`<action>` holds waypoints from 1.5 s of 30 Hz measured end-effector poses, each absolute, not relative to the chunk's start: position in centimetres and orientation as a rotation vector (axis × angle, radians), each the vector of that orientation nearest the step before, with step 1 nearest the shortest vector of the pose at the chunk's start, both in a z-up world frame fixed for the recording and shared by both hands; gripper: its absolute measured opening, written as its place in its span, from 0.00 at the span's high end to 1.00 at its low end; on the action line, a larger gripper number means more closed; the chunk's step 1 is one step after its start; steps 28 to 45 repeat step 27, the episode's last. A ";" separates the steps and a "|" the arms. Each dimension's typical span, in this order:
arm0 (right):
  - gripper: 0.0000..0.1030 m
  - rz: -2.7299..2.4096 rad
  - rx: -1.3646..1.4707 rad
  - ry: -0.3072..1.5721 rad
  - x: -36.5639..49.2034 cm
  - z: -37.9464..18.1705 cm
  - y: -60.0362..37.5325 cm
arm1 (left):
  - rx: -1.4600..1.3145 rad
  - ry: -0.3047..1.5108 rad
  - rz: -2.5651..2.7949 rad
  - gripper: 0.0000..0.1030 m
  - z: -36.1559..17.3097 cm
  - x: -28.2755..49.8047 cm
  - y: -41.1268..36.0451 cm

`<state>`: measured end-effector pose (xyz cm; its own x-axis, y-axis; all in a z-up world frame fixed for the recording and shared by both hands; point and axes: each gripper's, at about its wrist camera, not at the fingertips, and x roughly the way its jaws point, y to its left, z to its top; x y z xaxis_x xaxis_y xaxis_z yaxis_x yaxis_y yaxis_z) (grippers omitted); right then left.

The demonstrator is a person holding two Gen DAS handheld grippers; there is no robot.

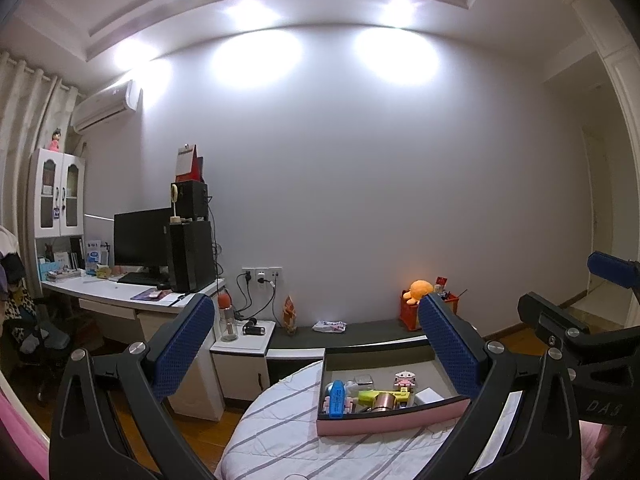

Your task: Organize rigid objects

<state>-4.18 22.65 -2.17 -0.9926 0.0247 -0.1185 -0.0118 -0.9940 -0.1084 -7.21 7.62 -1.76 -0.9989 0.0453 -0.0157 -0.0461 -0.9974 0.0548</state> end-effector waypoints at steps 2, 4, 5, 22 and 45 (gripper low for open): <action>0.00 3.112 -0.188 -0.167 -4.2 -2.2 22.7 | -0.027 0.080 3.091 0.00 -1.7 -7.3 7.7; 0.00 3.113 -0.184 -0.162 -4.2 -2.2 22.6 | -0.022 0.073 3.089 0.00 -1.7 -7.4 7.7; 0.00 3.113 -0.184 -0.161 -4.3 -2.2 22.6 | -0.024 0.077 3.088 0.00 -1.7 -7.5 7.7; 0.00 3.118 -0.220 -0.151 -5.2 -2.5 22.5 | -0.037 0.115 3.108 0.00 -1.8 -8.0 7.6; 0.00 3.118 -0.232 -0.147 -5.5 -2.6 22.6 | -0.054 0.123 3.114 0.00 -1.8 -8.3 7.7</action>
